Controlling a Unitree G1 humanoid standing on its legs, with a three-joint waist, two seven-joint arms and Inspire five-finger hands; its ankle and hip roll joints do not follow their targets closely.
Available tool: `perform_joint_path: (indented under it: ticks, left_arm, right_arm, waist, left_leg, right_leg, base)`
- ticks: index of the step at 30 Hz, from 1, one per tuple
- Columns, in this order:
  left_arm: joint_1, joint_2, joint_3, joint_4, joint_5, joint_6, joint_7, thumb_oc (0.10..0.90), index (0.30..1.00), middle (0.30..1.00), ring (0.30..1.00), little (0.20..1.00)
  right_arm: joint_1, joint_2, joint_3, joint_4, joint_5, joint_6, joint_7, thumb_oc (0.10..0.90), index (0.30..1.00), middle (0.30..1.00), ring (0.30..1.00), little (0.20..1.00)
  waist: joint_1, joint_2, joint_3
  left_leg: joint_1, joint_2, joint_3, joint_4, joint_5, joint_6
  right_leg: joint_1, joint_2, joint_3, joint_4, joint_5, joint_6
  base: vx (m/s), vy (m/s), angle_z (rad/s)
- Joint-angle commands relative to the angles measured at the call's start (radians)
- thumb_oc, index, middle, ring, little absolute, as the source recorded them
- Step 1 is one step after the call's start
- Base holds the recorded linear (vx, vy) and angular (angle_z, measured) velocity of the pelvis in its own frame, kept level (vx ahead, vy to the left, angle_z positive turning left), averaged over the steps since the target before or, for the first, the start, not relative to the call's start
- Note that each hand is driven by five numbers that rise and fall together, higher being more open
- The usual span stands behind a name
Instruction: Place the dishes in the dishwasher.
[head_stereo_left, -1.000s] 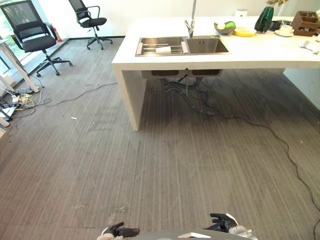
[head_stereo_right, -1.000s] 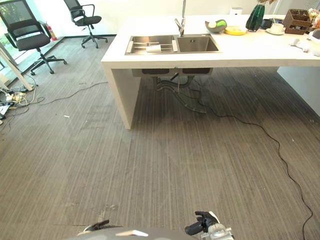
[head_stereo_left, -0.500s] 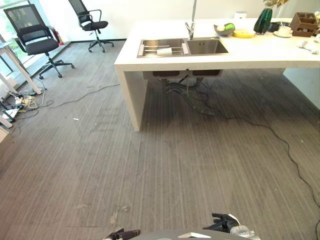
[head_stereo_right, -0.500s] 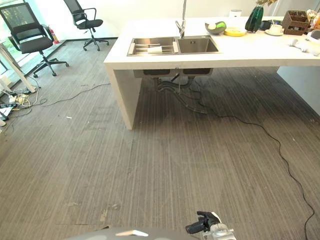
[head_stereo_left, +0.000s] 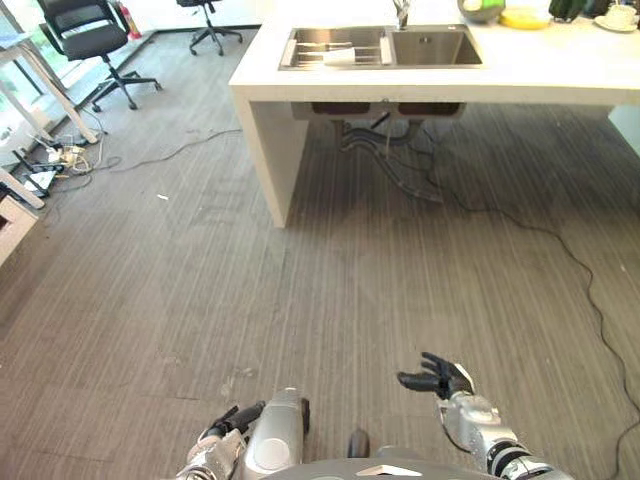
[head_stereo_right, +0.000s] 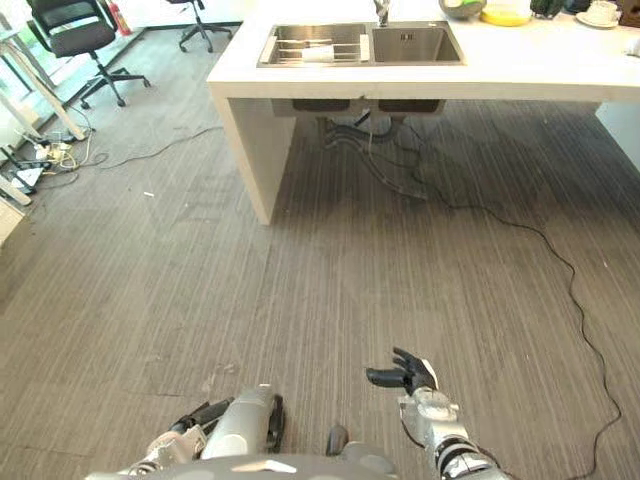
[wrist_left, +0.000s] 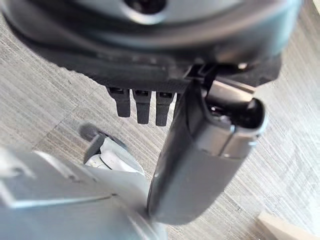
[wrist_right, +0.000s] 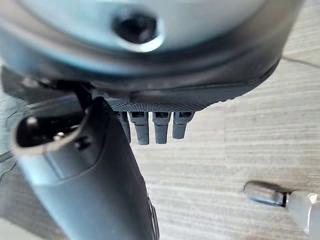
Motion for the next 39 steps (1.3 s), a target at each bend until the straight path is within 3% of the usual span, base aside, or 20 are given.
perform_joint_path:
  ticks: [1,3,5,9,12,13,14,15,16,18,20,21,22,24,25,27,32,36,38,39]
  left_arm:
    - [0.032,-0.080,-0.041,0.087,0.071,0.037,0.001,0.800,0.900,0.900,0.900,0.900]
    - [0.055,-0.071,-0.021,0.109,0.078,0.034,0.005,0.800,0.900,0.900,0.900,0.900]
    - [0.071,-0.047,0.011,0.115,0.101,0.031,0.016,0.800,0.900,0.900,0.900,0.900]
    - [0.060,-0.029,0.019,0.093,0.113,-0.002,0.067,0.800,0.900,0.900,0.900,0.900]
    - [0.022,-0.027,-0.080,-0.295,0.108,-0.140,0.274,0.800,0.900,0.900,0.900,0.900]
    - [0.023,-0.028,-0.080,-0.296,0.109,-0.140,0.275,0.800,0.900,0.900,0.900,0.900]
    - [-0.022,0.004,-0.070,-0.481,0.128,-0.206,0.369,0.800,0.900,0.900,0.900,0.900]
    - [-0.022,0.004,-0.070,-0.482,0.129,-0.205,0.370,0.800,0.900,0.900,0.900,0.900]
    - [-0.027,0.039,-0.035,-0.719,0.162,-0.275,0.454,0.800,0.900,0.900,0.900,0.900]
    - [-0.055,0.075,-0.024,-0.948,0.322,-0.308,0.572,0.800,0.900,0.900,0.900,0.900]
    - [-0.124,0.121,-0.025,-1.006,0.485,-0.307,0.685,0.800,0.900,0.900,0.900,0.900]
    - [-0.187,0.160,-0.041,-0.978,0.524,-0.286,0.695,0.800,0.900,0.900,0.900,0.900]
    - [-0.239,0.209,-0.009,-1.052,0.571,-0.277,0.719,0.800,0.900,0.900,0.900,0.900]
    - [-0.261,0.213,0.028,-1.149,0.668,-0.262,0.792,0.800,0.900,0.900,0.900,0.900]
    - [-0.264,0.230,0.037,-1.191,0.698,-0.261,0.781,0.800,0.900,0.900,0.900,0.900]
    - [-0.275,0.241,0.032,-1.219,0.723,-0.256,0.773,0.800,0.900,0.900,0.900,0.900]
    - [-0.257,0.250,0.018,-1.284,0.812,-0.222,0.690,0.800,0.900,0.900,0.900,0.900]
    - [-0.192,0.295,0.014,-1.320,0.861,-0.211,0.593,0.800,0.900,0.900,0.900,0.900]
    - [-0.186,0.302,0.006,-1.337,0.838,-0.222,0.548,0.800,0.900,0.900,0.900,0.900]
    - [-0.208,0.269,-0.015,-1.374,0.672,-0.277,0.480,0.800,0.900,0.900,0.900,0.900]
  right_arm:
    - [-0.004,-0.031,0.035,-0.086,0.013,-0.034,0.000,0.800,0.900,0.900,0.900,0.900]
    - [-0.020,-0.022,0.053,-0.077,0.006,-0.033,0.005,0.800,0.900,0.900,0.900,0.900]
    - [0.001,0.005,0.039,-0.074,0.008,-0.034,0.008,0.800,0.900,0.900,0.900,0.900]
    - [0.014,0.053,0.051,-0.038,0.013,-0.034,0.008,0.800,0.900,0.900,0.900,0.900]
    - [0.053,0.113,0.088,-0.085,-0.003,-0.048,-0.042,0.800,0.900,0.900,0.900,0.900]
    - [0.053,0.113,0.088,-0.086,-0.003,-0.048,-0.042,0.800,0.900,0.900,0.900,0.900]
    - [0.034,0.130,0.083,-0.095,0.001,-0.066,-0.082,0.800,0.900,0.900,0.900,0.900]
    - [0.034,0.129,0.083,-0.095,0.001,-0.066,-0.082,0.800,0.900,0.900,0.900,0.900]
    - [0.043,0.119,0.063,-0.168,0.005,-0.070,-0.107,0.800,0.900,0.900,0.900,0.900]
    - [0.070,0.115,0.045,-0.250,-0.003,-0.109,-0.133,0.800,0.900,0.900,0.900,0.900]
    - [0.057,0.110,0.038,-0.251,-0.008,-0.127,-0.152,0.800,0.900,0.900,0.900,0.900]
    - [0.058,0.080,-0.008,-0.066,0.017,-0.111,-0.120,0.800,0.900,0.900,0.900,0.900]
    - [0.207,0.059,0.006,-0.056,-0.006,-0.125,-0.062,0.800,0.900,0.900,0.900,0.900]
    - [0.176,0.073,0.054,-0.206,0.003,-0.142,-0.062,0.800,0.900,0.900,0.900,0.900]
    - [0.247,0.059,0.047,-0.212,0.002,-0.144,-0.042,0.800,0.900,0.900,0.900,0.900]
    - [0.265,0.057,0.037,-0.211,0.005,-0.142,-0.038,0.800,0.900,0.900,0.900,0.900]
    - [0.323,0.057,0.009,-0.193,-0.017,-0.123,-0.026,0.800,0.900,0.900,0.900,0.900]
    - [0.280,0.040,0.005,-0.128,-0.033,-0.103,0.004,0.800,0.900,0.900,0.900,0.900]
    - [0.246,0.014,0.010,-0.131,-0.031,-0.098,0.020,0.800,0.900,0.900,0.900,0.900]
    - [0.202,-0.016,0.024,-0.145,-0.032,-0.086,0.026,0.800,0.900,0.900,0.900,0.900]
  waist:
    - [0.019,0.026,-0.047]
    - [0.059,0.026,-0.065]
    - [0.055,0.004,-0.108]
    - [0.071,-0.041,-0.150]
    - [0.076,-0.078,-0.166]
    - [0.078,-0.076,-0.169]
    - [0.076,-0.085,-0.153]
    - [0.078,-0.082,-0.156]
    - [0.071,-0.082,-0.140]
    - [0.030,-0.060,-0.116]
    - [-0.007,-0.033,-0.095]
    - [-0.021,-0.023,-0.093]
    - [-0.066,-0.007,-0.075]
    - [-0.095,0.001,-0.068]
    - [-0.136,-0.008,-0.075]
    - [-0.163,-0.010,-0.078]
    - [-0.187,-0.018,-0.106]
    - [-0.170,-0.001,-0.141]
    - [-0.165,0.001,-0.119]
    - [-0.145,-0.015,-0.088]
  left_leg:
    - [0.072,-0.004,0.040,-0.217,0.056,0.030]
    - [0.019,0.024,0.004,-0.319,0.101,0.017]
    - [0.071,0.016,0.024,-0.319,0.140,0.031]
    - [0.113,-0.014,0.020,-0.319,0.119,0.054]
    - [0.174,-0.078,0.005,-0.319,0.062,0.099]
    - [0.171,-0.074,0.006,-0.319,0.064,0.098]
    - [0.204,-0.101,-0.019,-0.319,0.028,0.115]
    - [0.200,-0.096,-0.019,-0.319,0.030,0.114]
    - [0.225,-0.100,-0.036,-0.319,0.010,0.122]
    - [0.288,-0.085,-0.080,-0.319,-0.022,0.130]
    - [0.338,-0.071,-0.110,-0.319,-0.050,0.135]
    - [0.363,-0.072,-0.131,-0.319,-0.061,0.133]
    - [0.382,-0.067,-0.135,-0.319,-0.067,0.125]
    - [0.417,-0.069,-0.156,-0.319,-0.082,0.119]
    - [0.458,-0.090,-0.182,-0.319,-0.114,0.109]
    - [0.482,-0.094,-0.201,-0.319,-0.136,0.104]
    - [0.535,-0.100,-0.243,-0.319,-0.190,0.098]
    - [0.569,-0.083,-0.248,-0.314,-0.172,0.078]
    - [0.495,-0.100,-0.219,-0.071,-0.132,0.022]
    - [0.380,-0.100,-0.160,0.184,-0.057,-0.058]
  right_leg:
    - [0.162,0.021,0.045,-0.047,-0.068,0.136]
    - [0.227,0.038,0.098,-0.047,-0.110,0.128]
    - [0.266,0.028,0.117,-0.047,-0.110,0.132]
    - [0.278,-0.007,0.114,-0.021,-0.084,0.161]
    - [0.210,-0.056,0.096,0.171,0.070,0.237]
    - [0.207,-0.052,0.098,0.170,0.073,0.236]
    - [0.133,-0.063,0.069,0.348,0.190,0.295]
    - [0.130,-0.059,0.071,0.347,0.193,0.294]
    - [0.085,-0.055,0.059,0.463,0.251,0.318]
    - [-0.011,-0.038,0.058,0.642,0.299,0.329]
    - [-0.114,-0.033,0.057,0.720,0.244,0.301]
    - [-0.146,-0.039,0.044,0.711,0.219,0.290]
    - [-0.203,-0.038,0.046,0.688,0.191,0.273]
    - [-0.243,-0.048,0.025,0.559,0.135,0.241]
    - [-0.274,-0.041,0.066,0.370,0.124,0.230]
    - [-0.263,-0.020,0.099,0.254,0.131,0.231]
    - [-0.221,-0.026,0.098,0.103,0.157,0.229]
    - [-0.141,-0.022,0.090,0.058,0.140,0.197]
    - [-0.090,-0.037,0.072,0.027,0.139,0.185]
    - [-0.025,-0.063,0.071,-0.004,0.121,0.167]
  base:
    - [0.38,0.085,-0.21]
    - [0.63,0.103,-0.42]
    - [0.61,0.115,-0.92]
    - [0.39,0.113,-0.27]
    - [0.40,0.202,0.05]
    - [0.24,0.148,0.56]
    - [0.15,0.094,0.55]
    - [0.27,0.131,0.56]
    - [0.21,0.077,0.58]
    - [0.32,0.131,0.47]
    - [0.33,0.158,0.70]
    - [0.33,0.161,0.62]
    - [0.32,0.097,0.08]
    - [0.41,0.026,0.26]
    - [0.42,-0.018,0.63]
    - [0.35,-0.037,0.22]
    - [0.30,-0.077,0.53]
    - [0.28,-0.080,0.69]
    - [0.28,-0.098,0.17]
    - [0.22,-0.109,0.09]
